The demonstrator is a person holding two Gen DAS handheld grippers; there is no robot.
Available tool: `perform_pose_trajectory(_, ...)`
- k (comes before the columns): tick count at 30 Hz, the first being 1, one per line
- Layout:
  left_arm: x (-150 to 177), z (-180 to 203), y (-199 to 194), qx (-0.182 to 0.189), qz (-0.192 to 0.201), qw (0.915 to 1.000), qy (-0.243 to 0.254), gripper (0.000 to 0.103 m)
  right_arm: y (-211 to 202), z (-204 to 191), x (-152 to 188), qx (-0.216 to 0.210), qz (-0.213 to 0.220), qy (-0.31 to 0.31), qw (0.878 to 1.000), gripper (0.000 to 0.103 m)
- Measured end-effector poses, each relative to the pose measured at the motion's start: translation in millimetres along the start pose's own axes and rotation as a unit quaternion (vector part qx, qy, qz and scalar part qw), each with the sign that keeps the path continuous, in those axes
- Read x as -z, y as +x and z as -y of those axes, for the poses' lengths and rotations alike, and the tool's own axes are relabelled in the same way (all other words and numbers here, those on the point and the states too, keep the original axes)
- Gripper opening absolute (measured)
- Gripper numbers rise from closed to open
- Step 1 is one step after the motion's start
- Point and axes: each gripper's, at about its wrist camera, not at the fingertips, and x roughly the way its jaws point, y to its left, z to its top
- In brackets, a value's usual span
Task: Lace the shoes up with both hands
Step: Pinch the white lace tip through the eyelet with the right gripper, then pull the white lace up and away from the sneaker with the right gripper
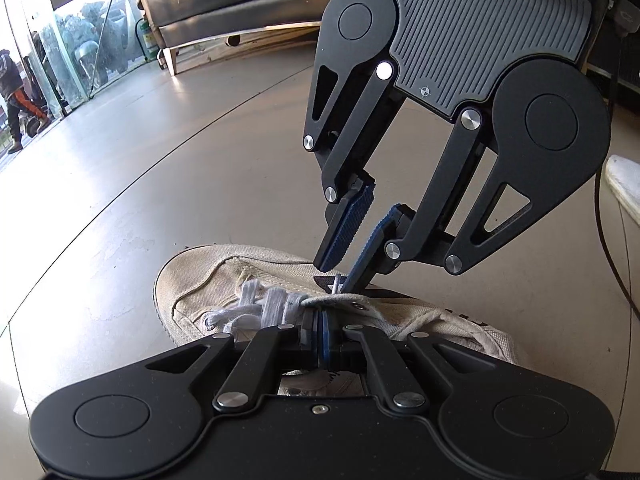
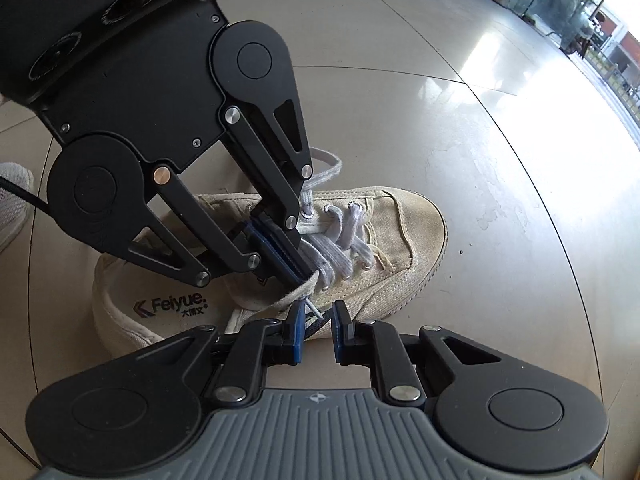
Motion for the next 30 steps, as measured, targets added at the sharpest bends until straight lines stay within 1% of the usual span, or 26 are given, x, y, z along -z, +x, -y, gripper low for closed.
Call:
perform_pose_trajectory(5, 6, -1, -2, 0.004, 0.003, 1.0, -0.001, 0.0, 5, 5, -2, -0.019, 0.001, -0.032, 0.999, 0.016)
perform_pose_trajectory(8, 7, -1, -2, 0.005, 0.004, 1.0, -0.001, 0.0, 8, 9, -3, -0.038, -0.002, -0.055, 0.998, 0.016)
perform_pose_trajectory(11, 8, -2, -2, 0.006, 0.005, 1.0, 0.0, 0.0, 11, 16, -6, -0.058, -0.009, -0.062, 0.996, 0.016)
perform_pose_trajectory(12, 8, -2, -3, 0.006, 0.005, 1.0, 0.0, 0.0, 12, 18, -8, -0.068, -0.012, -0.062, 0.996, 0.015)
perform_pose_trajectory(14, 9, -2, -3, 0.005, 0.006, 1.0, -0.001, 0.0, 14, 20, -9, -0.075, -0.015, -0.062, 0.995, 0.01)
perform_pose_trajectory(15, 9, -2, -3, 0.004, 0.006, 1.0, -0.001, 0.0, 14, 20, -10, -0.076, -0.017, -0.063, 0.995, 0.01)
perform_pose_trajectory(18, 8, -1, -4, -0.002, 0.005, 1.0, -0.002, 0.0, 15, 18, -12, -0.068, -0.019, -0.058, 0.996, 0.003)
perform_pose_trajectory(21, 6, 2, -14, -0.021, 0.013, 0.9997, 0.0, 0.004, 14, 13, -13, -0.054, -0.02, -0.053, 0.997, 0.003)
perform_pose_trajectory(24, 4, 4, -31, -0.04, 0.028, 0.9988, -0.003, 0.005, 12, 10, -14, -0.036, -0.023, -0.047, 0.998, 0.003)
perform_pose_trajectory(27, 3, 6, -43, -0.026, 0.031, 0.9989, -0.022, 0.005, 9, 9, -16, -0.022, -0.028, -0.042, 0.999, 0.002)
perform_pose_trajectory(29, 6, 11, -40, -0.014, 0.021, 0.9992, -0.031, 0.005, 7, 8, -17, -0.015, -0.03, -0.039, 0.999, 0.002)
perform_pose_trajectory(30, 7, 14, -37, -0.013, 0.012, 0.9994, -0.03, 0.005, 5, 8, -17, -0.006, -0.032, -0.04, 0.999, 0.002)
